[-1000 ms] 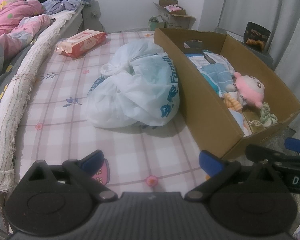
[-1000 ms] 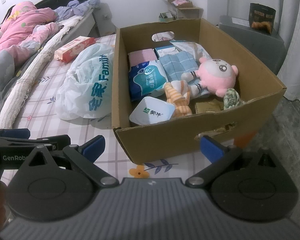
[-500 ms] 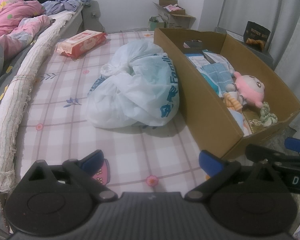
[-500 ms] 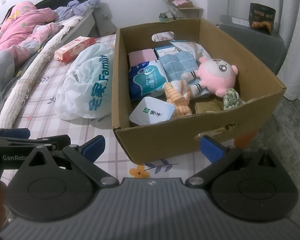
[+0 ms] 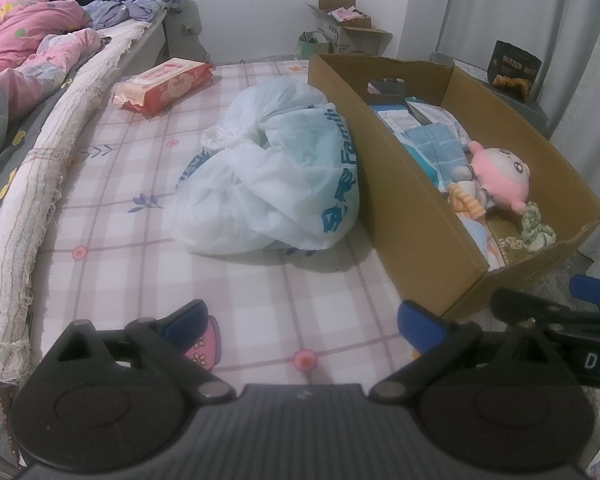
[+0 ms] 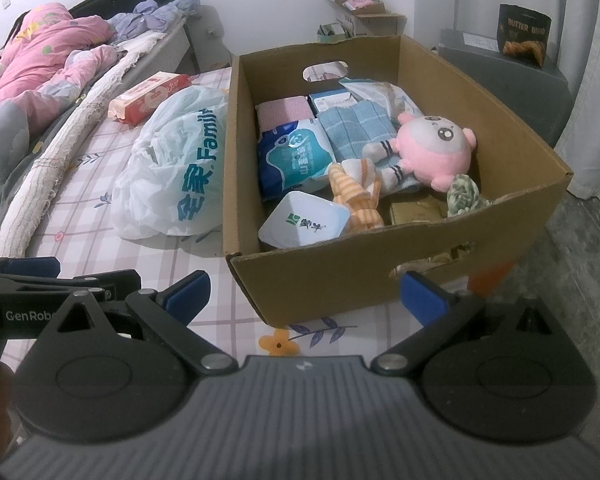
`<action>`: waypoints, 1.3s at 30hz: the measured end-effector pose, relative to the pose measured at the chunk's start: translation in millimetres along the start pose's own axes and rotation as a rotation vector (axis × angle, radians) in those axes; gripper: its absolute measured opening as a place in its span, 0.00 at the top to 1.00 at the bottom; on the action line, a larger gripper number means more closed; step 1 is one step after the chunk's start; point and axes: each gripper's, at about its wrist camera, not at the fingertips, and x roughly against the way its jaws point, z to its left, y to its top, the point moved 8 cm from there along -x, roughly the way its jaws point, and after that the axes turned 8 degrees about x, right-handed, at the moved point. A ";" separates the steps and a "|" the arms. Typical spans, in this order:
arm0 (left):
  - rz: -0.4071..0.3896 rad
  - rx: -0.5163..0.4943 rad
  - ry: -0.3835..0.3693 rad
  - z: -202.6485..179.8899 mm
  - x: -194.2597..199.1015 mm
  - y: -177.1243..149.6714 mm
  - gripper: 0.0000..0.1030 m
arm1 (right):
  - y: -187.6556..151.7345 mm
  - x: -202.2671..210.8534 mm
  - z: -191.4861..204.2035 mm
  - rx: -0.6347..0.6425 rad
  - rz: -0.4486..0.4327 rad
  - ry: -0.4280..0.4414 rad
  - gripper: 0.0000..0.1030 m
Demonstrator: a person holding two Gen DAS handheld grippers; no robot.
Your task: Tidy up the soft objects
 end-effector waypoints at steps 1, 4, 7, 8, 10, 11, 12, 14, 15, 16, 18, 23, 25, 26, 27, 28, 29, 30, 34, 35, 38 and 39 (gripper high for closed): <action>0.001 0.000 0.000 0.6 0.2 -0.7 0.02 | -1.3 -0.6 0.6 0.001 0.001 -0.001 0.01; 0.000 -0.001 0.000 0.8 0.6 -1.2 0.02 | -2.0 -0.8 1.0 0.001 0.001 -0.001 0.01; 0.001 0.000 0.000 0.4 0.1 -0.7 0.02 | -1.8 -0.8 0.9 0.000 0.001 0.000 0.01; 0.002 0.000 0.001 0.7 0.1 -1.1 0.02 | -1.7 -0.8 0.8 0.000 0.001 0.000 0.01; 0.002 0.000 0.001 0.8 0.3 -1.1 0.02 | -1.6 -0.8 0.6 0.001 0.001 0.000 0.01; 0.002 0.000 0.001 0.7 0.3 -1.0 0.02 | -1.8 -0.9 0.9 0.000 0.002 0.000 0.01; 0.002 0.000 0.001 0.1 0.0 -0.3 0.02 | -2.0 -0.9 1.3 0.000 0.002 0.000 0.01; 0.002 0.000 0.001 0.7 0.1 -0.9 0.02 | -2.0 -0.9 1.4 0.000 0.002 0.000 0.01; 0.003 0.000 0.001 0.7 0.2 -1.0 0.02 | -1.5 -0.8 0.7 0.000 0.002 0.000 0.01; 0.003 0.000 0.000 0.8 0.2 -1.0 0.02 | -1.5 -0.8 0.7 0.000 0.002 0.000 0.01; 0.002 0.000 0.001 0.7 0.3 -1.0 0.02 | -1.5 -0.9 0.7 0.000 0.002 0.000 0.01; 0.003 0.000 0.001 1.0 0.5 -1.3 0.02 | -1.8 -1.0 1.3 -0.001 0.003 0.000 0.01; 0.004 0.000 0.001 1.1 0.6 -1.3 0.02 | -1.6 -0.9 1.1 0.000 0.003 0.000 0.01; 0.003 0.000 0.001 1.0 0.6 -1.2 0.02 | -1.8 -0.9 1.5 0.000 0.002 0.000 0.01; 0.003 -0.001 0.001 1.1 0.7 -1.2 0.02 | -1.5 -0.9 1.0 0.000 0.002 0.000 0.01; 0.002 -0.001 0.001 1.2 0.7 -1.1 0.02 | -1.6 -0.9 1.1 0.000 0.002 0.000 0.01; 0.003 0.000 0.001 1.2 0.6 -0.9 0.02 | -2.1 -0.8 1.9 0.000 0.002 0.000 0.01; 0.003 -0.001 0.001 0.7 0.2 -0.4 0.02 | -1.5 -0.9 1.2 0.000 0.002 0.001 0.01; 0.004 -0.001 0.001 1.0 0.3 -0.7 0.02 | -2.0 -1.0 1.9 0.000 0.002 0.000 0.01; 0.004 -0.001 0.001 1.2 0.5 -1.1 0.02 | -1.8 -1.1 1.6 0.001 0.002 0.000 0.01; 0.003 -0.001 0.001 0.5 0.2 -0.3 0.02 | -1.2 -0.9 0.9 0.000 0.003 0.001 0.01; 0.003 -0.001 0.001 1.0 0.7 -0.8 0.02 | -1.2 -0.8 0.8 -0.001 0.003 0.001 0.01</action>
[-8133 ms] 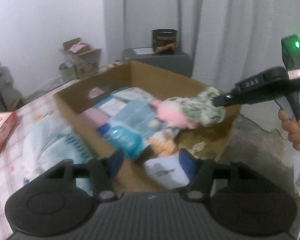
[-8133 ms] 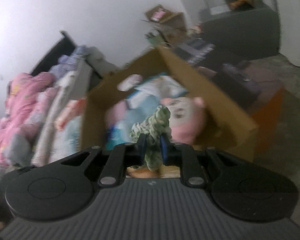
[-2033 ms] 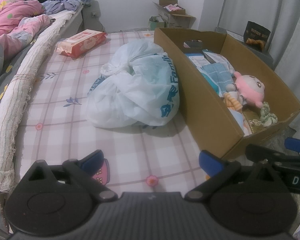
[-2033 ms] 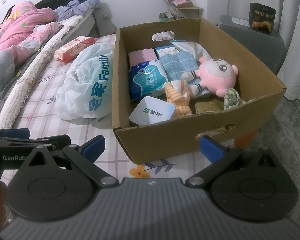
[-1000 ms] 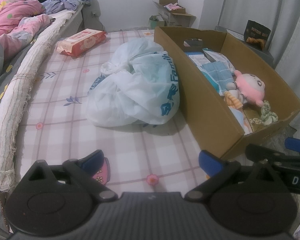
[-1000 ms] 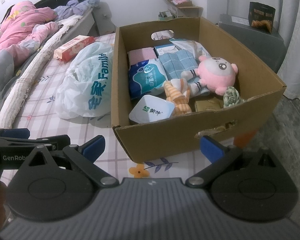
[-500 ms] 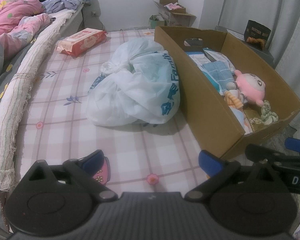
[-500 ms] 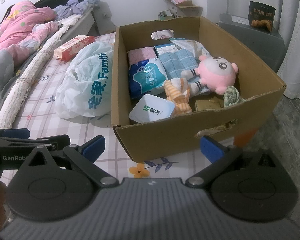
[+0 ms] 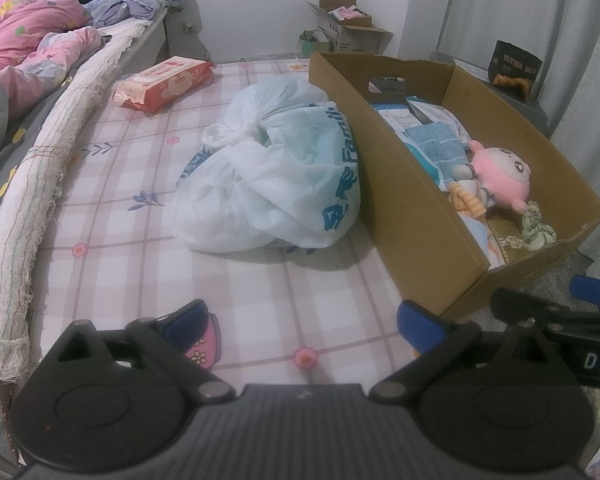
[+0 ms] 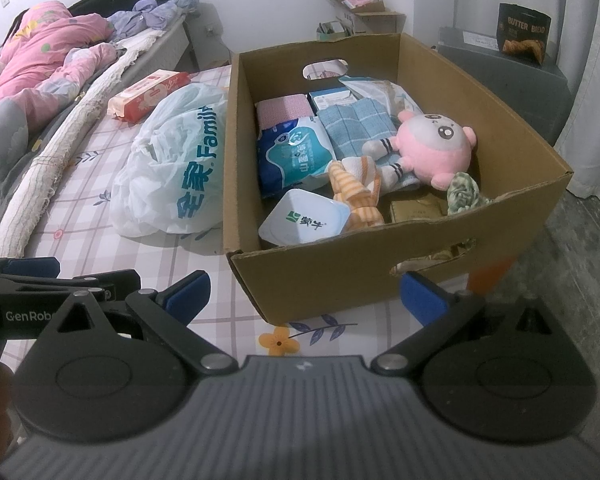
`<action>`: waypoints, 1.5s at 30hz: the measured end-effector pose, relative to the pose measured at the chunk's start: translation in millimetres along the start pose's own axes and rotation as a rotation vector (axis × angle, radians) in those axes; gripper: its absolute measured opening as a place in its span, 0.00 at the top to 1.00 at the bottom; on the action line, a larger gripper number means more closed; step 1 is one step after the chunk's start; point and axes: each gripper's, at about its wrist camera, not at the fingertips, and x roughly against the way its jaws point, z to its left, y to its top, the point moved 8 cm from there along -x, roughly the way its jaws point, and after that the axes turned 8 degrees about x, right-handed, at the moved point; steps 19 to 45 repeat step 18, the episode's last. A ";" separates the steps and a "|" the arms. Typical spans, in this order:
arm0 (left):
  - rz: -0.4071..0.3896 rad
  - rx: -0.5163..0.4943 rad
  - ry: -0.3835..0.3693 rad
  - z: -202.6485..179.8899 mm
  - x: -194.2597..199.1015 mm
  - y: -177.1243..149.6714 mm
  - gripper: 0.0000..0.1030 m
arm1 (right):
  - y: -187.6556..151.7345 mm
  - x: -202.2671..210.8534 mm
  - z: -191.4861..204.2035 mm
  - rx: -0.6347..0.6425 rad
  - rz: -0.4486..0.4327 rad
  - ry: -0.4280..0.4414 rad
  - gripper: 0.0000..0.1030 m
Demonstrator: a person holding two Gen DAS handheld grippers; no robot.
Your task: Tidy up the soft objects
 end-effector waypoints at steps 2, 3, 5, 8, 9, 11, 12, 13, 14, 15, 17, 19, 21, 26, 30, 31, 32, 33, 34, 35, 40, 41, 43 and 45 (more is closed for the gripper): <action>-0.001 0.000 0.000 -0.1 0.0 0.0 0.02 | 0.0 0.0 0.2 0.001 -0.001 0.000 0.01; -0.001 0.000 0.000 -0.1 0.0 0.1 0.02 | 0.2 0.1 -0.2 0.000 0.000 0.000 0.01; -0.001 0.001 0.000 -0.7 0.0 0.4 0.02 | -0.2 -0.3 0.3 0.001 -0.001 0.000 0.01; 0.000 0.001 0.001 0.0 0.5 -0.1 0.02 | -1.3 -1.1 2.2 0.001 -0.001 0.001 0.01; -0.001 0.001 0.001 0.0 0.5 -0.1 0.02 | -0.4 -0.8 1.0 0.000 -0.002 0.001 0.01; 0.000 0.001 0.000 -0.5 0.1 0.6 0.02 | -0.1 -0.6 1.0 0.001 -0.001 0.001 0.01; 0.000 0.002 0.000 0.0 0.5 0.0 0.02 | 0.0 -0.6 0.9 0.001 -0.001 0.001 0.01; 0.000 0.001 0.000 -0.2 0.3 0.4 0.02 | 0.0 -0.4 0.9 0.001 -0.002 0.000 0.01; -0.001 0.001 0.000 0.0 0.6 0.1 0.02 | -0.4 -0.2 1.7 0.002 -0.002 0.000 0.01; -0.001 0.001 0.000 0.0 0.5 0.1 0.02 | -0.3 -0.4 1.6 0.001 -0.002 0.001 0.01; 0.000 0.001 0.001 -0.5 0.1 0.7 0.02 | 0.3 -0.4 1.1 0.001 -0.001 0.001 0.01; 0.000 0.001 0.001 0.0 0.5 0.1 0.02 | 0.0 -0.3 1.5 0.001 -0.001 0.001 0.01; 0.000 0.001 0.001 0.0 0.5 0.1 0.02 | 0.0 -0.3 1.5 0.001 -0.001 0.001 0.01; 0.000 0.001 0.001 0.0 0.5 0.1 0.02 | 0.0 -0.3 1.5 0.001 -0.001 0.001 0.01; 0.000 0.001 0.001 0.0 0.5 0.1 0.02 | 0.0 -0.3 1.5 0.001 -0.001 0.001 0.01; 0.000 0.001 0.001 0.0 0.5 0.1 0.02 | 0.0 -0.3 1.5 0.001 -0.001 0.001 0.01; 0.000 0.001 0.001 0.0 0.5 0.1 0.02 | 0.0 -0.3 1.5 0.001 -0.001 0.001 0.01; 0.000 0.001 0.001 0.0 0.5 0.1 0.02 | 0.0 -0.3 1.5 0.001 -0.001 0.001 0.01; 0.000 0.001 0.001 0.0 0.5 0.1 0.02 | 0.0 -0.3 1.5 0.001 -0.001 0.001 0.01; 0.000 0.001 0.001 0.0 0.5 0.1 0.02 | 0.0 -0.3 1.5 0.001 -0.001 0.001 0.01; 0.000 0.001 0.001 0.0 0.5 0.1 0.02 | 0.0 -0.3 1.5 0.001 -0.001 0.001 0.01; 0.000 0.001 0.001 0.0 0.5 0.1 0.02 | 0.0 -0.3 1.5 0.001 -0.001 0.001 0.01; 0.000 0.001 0.001 0.0 0.5 0.1 0.02 | 0.0 -0.3 1.5 0.001 -0.001 0.001 0.01; 0.000 0.001 0.001 0.0 0.5 0.1 0.02 | 0.0 -0.3 1.5 0.001 -0.001 0.001 0.01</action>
